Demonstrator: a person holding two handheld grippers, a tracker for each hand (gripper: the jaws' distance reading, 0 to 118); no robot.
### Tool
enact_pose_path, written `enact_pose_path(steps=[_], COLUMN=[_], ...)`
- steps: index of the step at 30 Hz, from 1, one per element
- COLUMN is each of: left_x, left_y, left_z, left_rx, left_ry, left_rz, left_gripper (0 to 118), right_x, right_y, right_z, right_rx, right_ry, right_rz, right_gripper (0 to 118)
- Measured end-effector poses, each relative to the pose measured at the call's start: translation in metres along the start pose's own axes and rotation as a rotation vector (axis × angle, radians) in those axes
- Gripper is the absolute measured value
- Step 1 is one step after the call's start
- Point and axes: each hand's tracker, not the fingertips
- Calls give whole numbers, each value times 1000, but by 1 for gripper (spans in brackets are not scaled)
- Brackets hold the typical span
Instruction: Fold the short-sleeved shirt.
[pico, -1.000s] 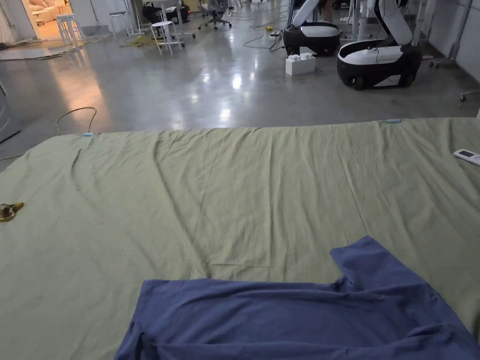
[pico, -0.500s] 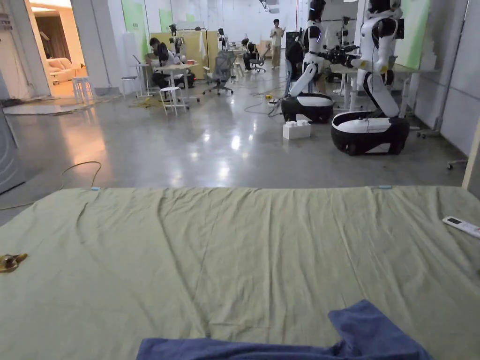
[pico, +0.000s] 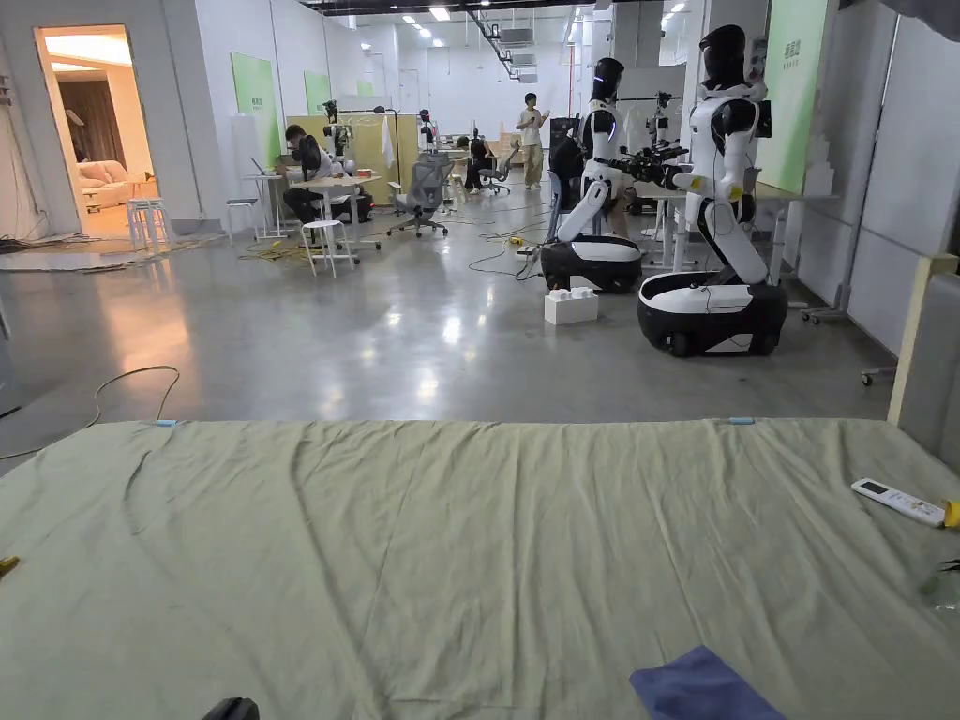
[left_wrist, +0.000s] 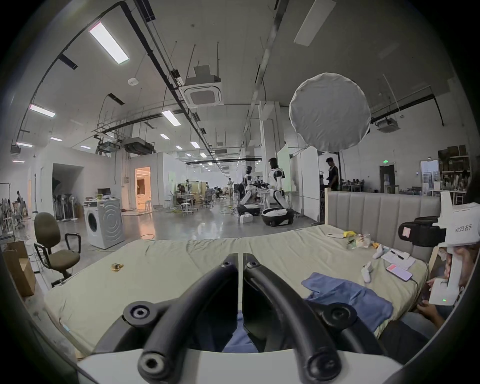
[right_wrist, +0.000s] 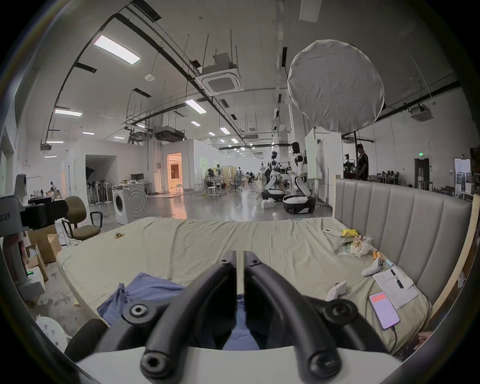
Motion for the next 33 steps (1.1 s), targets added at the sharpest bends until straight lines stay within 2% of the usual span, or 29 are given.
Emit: enact_pose_path(steps=[1,2,3,5,13,16,19,21,22,24,27,28,30,31,32,33], left_x=[-2,-3,5,6,-14,-24,-58,-85,-100,-128,-169,-183,-238,-247,-243,-234], left_y=[0,-1,-4,-5,7,7,9,-8,-13,-23,-42,-51,-74,-95,-113,-129], left_z=[0,2,-7,-8,-21,-45,-127,-160,-182,-220,-314,-358,-448,-501,-527,-550], left_rx=[-15,-23,-28,-40,-63,-100,-274,-303,-336,-389,-520,-591,-716,-812,-820,-850], left_ry=[-31,-54,-19,-28,-12,16,25,38,37,19,-1,0,-27,-18,35,28], left_rz=[-2,-4,-12,-23,22,37,88,125,146,179,227,248,356,375,351,316], left_gripper=[2,2,2,2,2,2,2,2,2,2,3,8,32,45,58,60], right_x=[-1,-2,-3,-4,1,3,7,11,12,14,21,24,29,32,34,35], right_y=[2,1,-3,-1,1,-1,-9,-19,-19,-27,-41,-44,-53,-56,-58,-59], right_z=[2,1,0,3,0,-5,-13,-18,-20,-24,-31,-33,-39,-42,-44,-45], right_rx=[80,57,-2,53,35,14,-23,-87,-53,-108,-163,-183,-223,-246,-275,-289], right_ry=[1,6,2,-14,-21,-21,-14,-1,-2,-9,-21,-22,-29,-34,-37,-38], right_rz=[67,57,21,77,59,51,15,-66,-30,-34,-31,-43,-68,-75,-70,-57], right_gripper=[2,0,0,0,0,0,0,0,0,0,0,0,0,0,0,0])
